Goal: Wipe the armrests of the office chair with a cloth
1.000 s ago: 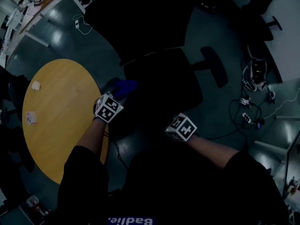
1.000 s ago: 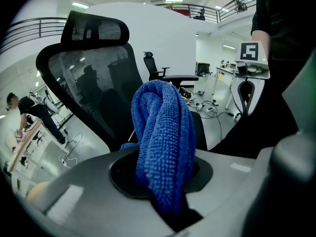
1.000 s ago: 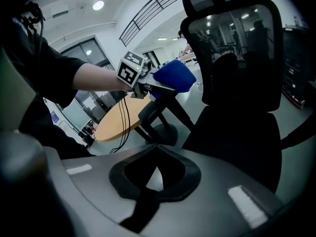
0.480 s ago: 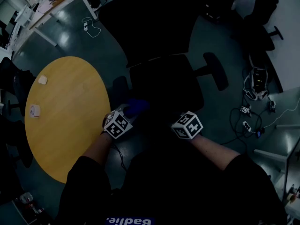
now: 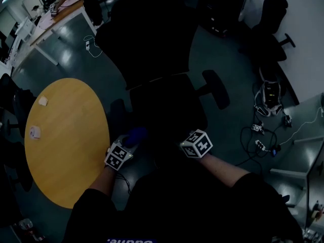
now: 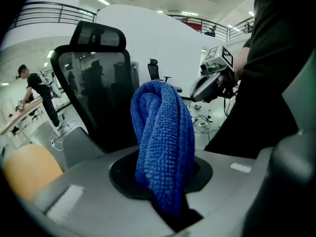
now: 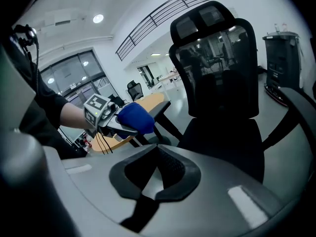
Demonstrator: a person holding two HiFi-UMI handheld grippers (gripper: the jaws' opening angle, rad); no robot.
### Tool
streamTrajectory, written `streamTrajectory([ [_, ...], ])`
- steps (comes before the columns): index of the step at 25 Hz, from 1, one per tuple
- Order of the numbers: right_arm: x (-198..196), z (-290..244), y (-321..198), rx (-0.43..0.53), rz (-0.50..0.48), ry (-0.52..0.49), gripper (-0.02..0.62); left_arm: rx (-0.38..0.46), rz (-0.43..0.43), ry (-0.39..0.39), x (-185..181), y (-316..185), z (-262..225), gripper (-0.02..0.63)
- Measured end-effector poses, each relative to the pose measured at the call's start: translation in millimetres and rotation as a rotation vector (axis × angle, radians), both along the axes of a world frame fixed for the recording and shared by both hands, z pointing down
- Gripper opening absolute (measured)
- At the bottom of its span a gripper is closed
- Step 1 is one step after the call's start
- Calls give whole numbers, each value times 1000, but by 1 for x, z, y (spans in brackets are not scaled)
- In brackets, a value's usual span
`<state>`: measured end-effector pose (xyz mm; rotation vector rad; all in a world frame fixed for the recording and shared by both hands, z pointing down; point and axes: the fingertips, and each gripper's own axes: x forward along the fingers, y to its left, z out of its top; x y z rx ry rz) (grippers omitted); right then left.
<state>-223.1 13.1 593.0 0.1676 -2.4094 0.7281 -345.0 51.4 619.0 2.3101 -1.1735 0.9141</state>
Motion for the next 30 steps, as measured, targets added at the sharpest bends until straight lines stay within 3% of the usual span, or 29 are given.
streamTrajectory([
  [6,48,-14,-36,3,0,-54,5,56,-281,81,-4,-36,-31,109],
  [13,132,-29,-105,43,7,-94,5,139,-483,95,27,-114,-70,109],
  [19,190,-26,-151,-4,36,-144,5,224,-487,95,77,-201,-101,109],
  [30,253,-6,-192,-51,103,-137,5,230,-325,69,160,-308,-109,109],
])
